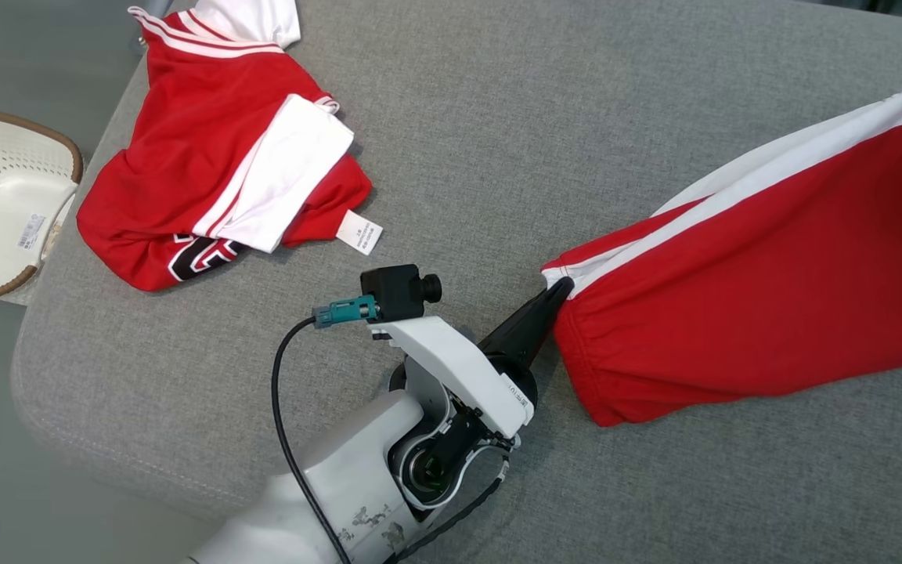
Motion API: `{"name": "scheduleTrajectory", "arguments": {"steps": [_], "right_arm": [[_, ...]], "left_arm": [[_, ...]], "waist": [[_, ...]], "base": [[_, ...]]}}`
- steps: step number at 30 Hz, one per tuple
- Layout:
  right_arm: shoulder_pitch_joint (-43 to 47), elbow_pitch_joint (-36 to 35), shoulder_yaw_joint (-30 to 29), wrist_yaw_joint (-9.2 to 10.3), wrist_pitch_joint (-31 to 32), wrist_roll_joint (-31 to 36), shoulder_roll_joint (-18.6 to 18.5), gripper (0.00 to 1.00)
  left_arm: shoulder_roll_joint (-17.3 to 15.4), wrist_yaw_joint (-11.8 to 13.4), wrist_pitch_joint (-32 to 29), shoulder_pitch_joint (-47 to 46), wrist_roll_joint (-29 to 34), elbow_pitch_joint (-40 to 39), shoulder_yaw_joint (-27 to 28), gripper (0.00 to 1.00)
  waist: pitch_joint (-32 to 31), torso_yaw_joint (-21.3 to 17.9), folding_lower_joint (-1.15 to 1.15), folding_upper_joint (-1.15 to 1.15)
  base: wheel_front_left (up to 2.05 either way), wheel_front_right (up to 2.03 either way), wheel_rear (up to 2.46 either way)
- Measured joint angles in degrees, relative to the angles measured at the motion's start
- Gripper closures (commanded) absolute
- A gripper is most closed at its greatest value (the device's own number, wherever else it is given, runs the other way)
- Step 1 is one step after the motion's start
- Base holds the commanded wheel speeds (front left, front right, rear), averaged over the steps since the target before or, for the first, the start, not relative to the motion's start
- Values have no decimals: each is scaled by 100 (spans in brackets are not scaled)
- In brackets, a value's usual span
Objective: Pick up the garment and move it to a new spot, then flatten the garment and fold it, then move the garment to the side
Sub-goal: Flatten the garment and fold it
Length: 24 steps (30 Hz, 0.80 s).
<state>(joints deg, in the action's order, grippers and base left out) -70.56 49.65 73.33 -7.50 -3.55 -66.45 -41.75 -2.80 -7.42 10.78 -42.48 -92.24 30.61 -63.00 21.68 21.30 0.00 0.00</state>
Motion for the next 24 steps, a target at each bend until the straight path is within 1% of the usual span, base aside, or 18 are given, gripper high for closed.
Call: {"name": "scheduleTrajectory", "arguments": {"steps": [9,18,19,20,22,24], "right_arm": [[-115,170,7,0,-54,171,48,100],[-193,310,11,0,-220,331,119,100],[-211,367,12,0,-289,342,129,0],[-233,460,10,0,-319,331,146,0],[-252,649,2,0,-344,255,198,0],[-251,694,3,0,-347,218,259,0]], "left_arm": [[3,0,283,-122,-119,-221,-90,100],[4,0,380,-270,-219,-237,-216,100],[5,0,387,-274,-253,-218,-236,100],[4,0,388,-276,-292,-186,-261,80],[4,0,393,-294,-326,-123,-263,0],[4,0,396,-325,-420,-88,-264,0]], "waist": [[216,98,0,0],[363,115,0,0],[372,115,0,0],[378,114,0,0],[387,112,0,0],[391,101,0,0]], "base": [[0,0,0],[0,0,0],[0,0,0],[0,0,0],[0,0,0],[0,0,0]]}}
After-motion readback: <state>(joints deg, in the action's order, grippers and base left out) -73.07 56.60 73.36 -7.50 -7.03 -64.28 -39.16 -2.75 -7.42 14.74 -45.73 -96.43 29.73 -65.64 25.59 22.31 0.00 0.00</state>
